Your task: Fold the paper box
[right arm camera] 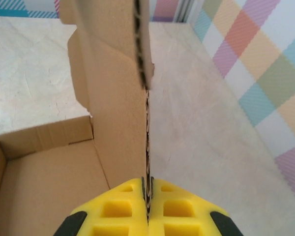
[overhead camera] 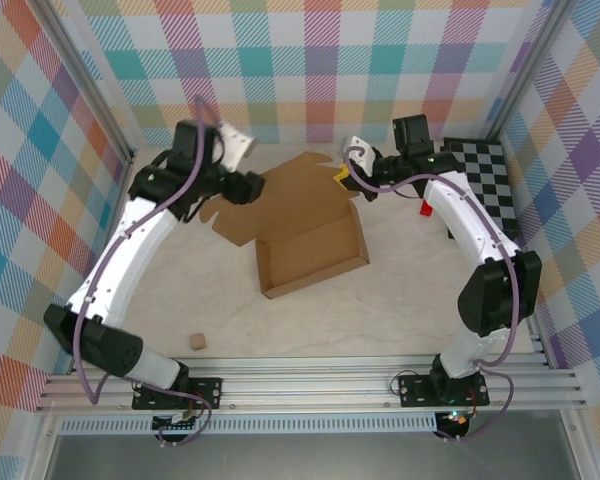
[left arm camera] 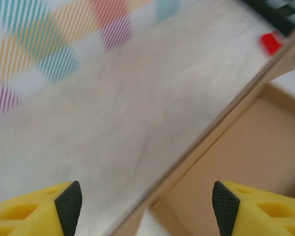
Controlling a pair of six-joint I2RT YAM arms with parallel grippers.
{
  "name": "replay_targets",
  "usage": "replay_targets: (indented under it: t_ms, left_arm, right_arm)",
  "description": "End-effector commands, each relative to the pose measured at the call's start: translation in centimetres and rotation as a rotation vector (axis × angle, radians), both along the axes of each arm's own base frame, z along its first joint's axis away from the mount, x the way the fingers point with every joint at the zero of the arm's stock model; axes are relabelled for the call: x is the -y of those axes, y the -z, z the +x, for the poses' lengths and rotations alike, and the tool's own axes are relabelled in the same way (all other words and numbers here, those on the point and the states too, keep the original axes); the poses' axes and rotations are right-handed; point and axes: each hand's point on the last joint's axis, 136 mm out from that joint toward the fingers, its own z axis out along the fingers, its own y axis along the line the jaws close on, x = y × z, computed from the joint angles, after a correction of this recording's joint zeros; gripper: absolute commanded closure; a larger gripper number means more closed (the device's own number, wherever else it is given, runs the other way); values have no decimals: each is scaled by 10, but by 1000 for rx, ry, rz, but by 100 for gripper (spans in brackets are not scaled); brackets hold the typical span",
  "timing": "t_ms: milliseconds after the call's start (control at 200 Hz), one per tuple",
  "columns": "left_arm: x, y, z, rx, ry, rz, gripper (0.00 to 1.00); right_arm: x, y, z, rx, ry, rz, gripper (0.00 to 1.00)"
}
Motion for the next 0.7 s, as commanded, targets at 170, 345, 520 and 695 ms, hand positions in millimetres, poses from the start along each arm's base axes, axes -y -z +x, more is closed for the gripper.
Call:
replay_targets:
  t_ms: [170,345,520,695]
  left_arm:
    - [-74,50,-28,48,-274,-333,21]
    - [-74,98,-1,18,-171,-413,25]
    - [-59,78,13,112,-41,-533,28]
    - [-38,99,18,121,37,-441,27]
  right_arm:
    - [35,-6,-1,-54,47,90,100]
    - [55,-4,-11,-115,14,142,100]
    - [60,0,-9,-127,37,160,100]
    - [59,-1,-8,-138,26,170,100]
